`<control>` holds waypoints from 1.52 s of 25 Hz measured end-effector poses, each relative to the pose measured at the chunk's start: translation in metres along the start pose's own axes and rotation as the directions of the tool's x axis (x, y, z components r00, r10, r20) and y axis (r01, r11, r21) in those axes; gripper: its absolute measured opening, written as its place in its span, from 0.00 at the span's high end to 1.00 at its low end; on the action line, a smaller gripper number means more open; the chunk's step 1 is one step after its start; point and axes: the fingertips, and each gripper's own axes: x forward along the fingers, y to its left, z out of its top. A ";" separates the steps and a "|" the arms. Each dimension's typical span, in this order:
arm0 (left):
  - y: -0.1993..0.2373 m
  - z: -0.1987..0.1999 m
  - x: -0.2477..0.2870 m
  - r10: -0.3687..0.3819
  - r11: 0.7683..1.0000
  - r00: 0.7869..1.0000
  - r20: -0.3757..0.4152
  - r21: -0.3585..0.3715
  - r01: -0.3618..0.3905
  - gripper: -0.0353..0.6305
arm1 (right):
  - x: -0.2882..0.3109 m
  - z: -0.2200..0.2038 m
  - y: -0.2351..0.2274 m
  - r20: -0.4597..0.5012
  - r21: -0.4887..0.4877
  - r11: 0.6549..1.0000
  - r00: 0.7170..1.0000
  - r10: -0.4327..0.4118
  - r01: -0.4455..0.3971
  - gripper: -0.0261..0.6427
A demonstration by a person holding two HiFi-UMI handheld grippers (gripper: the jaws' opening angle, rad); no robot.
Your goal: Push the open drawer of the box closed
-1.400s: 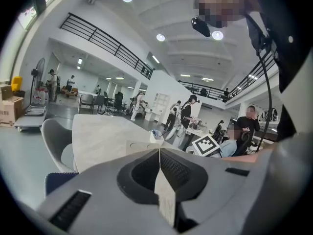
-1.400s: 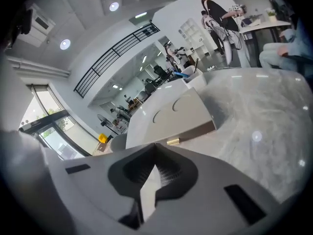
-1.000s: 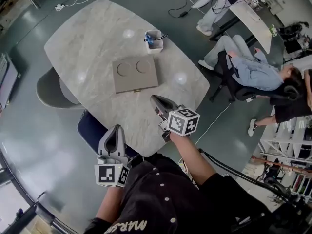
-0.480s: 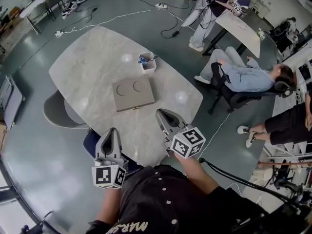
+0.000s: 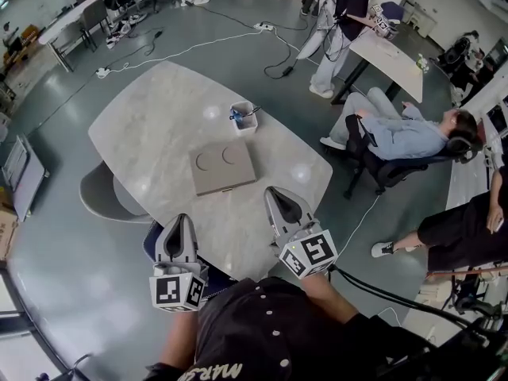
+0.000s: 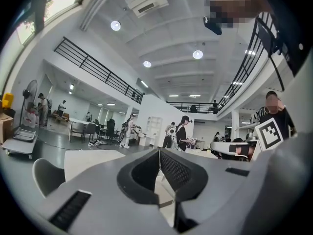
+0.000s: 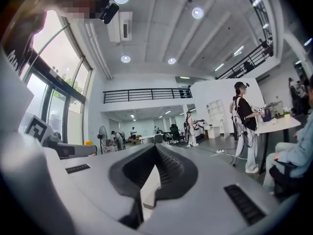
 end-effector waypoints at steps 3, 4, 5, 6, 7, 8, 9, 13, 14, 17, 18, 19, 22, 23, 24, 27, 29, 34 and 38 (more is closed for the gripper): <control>0.001 0.002 -0.003 0.008 1.000 1.000 0.008 -0.006 -0.008 0.92 | 0.000 0.007 0.007 0.020 -0.030 1.000 1.000 0.008 -0.008 0.97; 0.002 0.003 -0.004 0.010 1.000 1.000 0.010 -0.006 -0.010 0.92 | 0.002 0.008 0.009 0.021 -0.033 0.999 1.000 0.013 -0.013 0.97; 0.003 0.004 -0.004 0.012 1.000 1.000 0.013 -0.005 -0.012 0.92 | 0.003 0.008 0.011 0.020 -0.034 0.999 1.000 0.019 -0.018 0.97; 0.003 0.005 -0.005 0.015 1.000 1.000 0.014 -0.004 -0.015 0.92 | 0.004 0.007 0.012 0.018 -0.033 0.999 1.000 0.025 -0.024 0.97; 0.004 0.005 -0.005 0.017 1.000 1.000 0.016 -0.002 -0.017 0.92 | 0.006 0.006 0.014 0.015 -0.031 0.999 0.999 0.031 -0.031 0.97; 0.005 0.005 -0.006 0.018 1.000 1.000 0.018 0.000 -0.018 0.92 | 0.007 0.005 0.016 0.012 -0.030 0.999 0.999 0.037 -0.037 0.97; 0.005 0.006 -0.006 0.019 1.000 1.000 0.020 0.004 -0.019 0.92 | 0.008 0.003 0.017 0.010 -0.029 0.999 0.999 0.042 -0.042 0.97; 0.005 0.011 -0.009 0.021 1.000 0.999 0.031 0.021 -0.022 0.92 | 0.010 0.000 0.022 0.004 -0.020 0.998 0.998 0.057 -0.057 0.97; 0.005 0.011 -0.010 0.023 0.999 0.999 0.033 0.023 -0.024 0.92 | 0.011 0.001 0.023 0.004 -0.019 0.998 0.998 0.059 -0.059 0.97; 0.004 0.012 -0.011 0.026 0.999 0.999 0.036 0.026 -0.026 0.92 | 0.012 0.002 0.026 0.004 -0.017 0.998 0.998 0.065 -0.065 0.97; 0.003 0.013 -0.012 0.025 0.999 0.999 0.038 0.028 -0.026 0.92 | 0.012 0.002 0.026 0.004 -0.016 0.998 0.998 0.066 -0.066 0.97; 0.002 0.013 -0.013 0.025 0.999 0.999 0.040 0.031 -0.026 0.92 | 0.011 0.003 0.026 0.005 -0.015 0.998 0.998 0.067 -0.067 0.97; -0.002 0.013 -0.014 0.024 0.999 0.999 0.040 0.031 -0.025 0.92 | 0.009 0.004 0.027 0.007 -0.015 0.997 0.997 0.071 -0.071 0.97; -0.003 0.013 -0.014 0.023 0.999 0.999 0.040 0.032 -0.024 0.92 | 0.009 0.004 0.027 0.007 -0.016 0.997 0.997 0.072 -0.072 0.97; -0.004 0.013 -0.013 0.022 0.999 0.999 0.040 0.033 -0.023 0.92 | 0.009 0.003 0.027 0.005 -0.015 0.997 0.997 0.073 -0.073 0.97; -0.004 0.013 -0.012 0.021 0.999 0.999 0.037 0.031 -0.022 0.92 | 0.010 0.001 0.028 -0.001 -0.011 0.997 0.997 0.075 -0.075 0.97; -0.004 0.013 -0.012 0.020 0.999 0.999 0.034 0.030 -0.021 0.92 | 0.011 0.001 0.028 -0.004 -0.009 0.997 0.997 0.075 -0.075 0.97; -0.009 0.012 -0.011 0.015 0.999 0.999 0.034 0.032 -0.016 0.92 | 0.008 0.000 0.028 -0.008 -0.008 0.997 0.997 0.080 -0.080 0.97; -0.012 0.011 -0.010 0.010 0.999 0.999 0.034 0.034 -0.011 0.92 | 0.007 -0.002 0.026 -0.014 -0.006 0.997 0.997 0.079 -0.079 0.97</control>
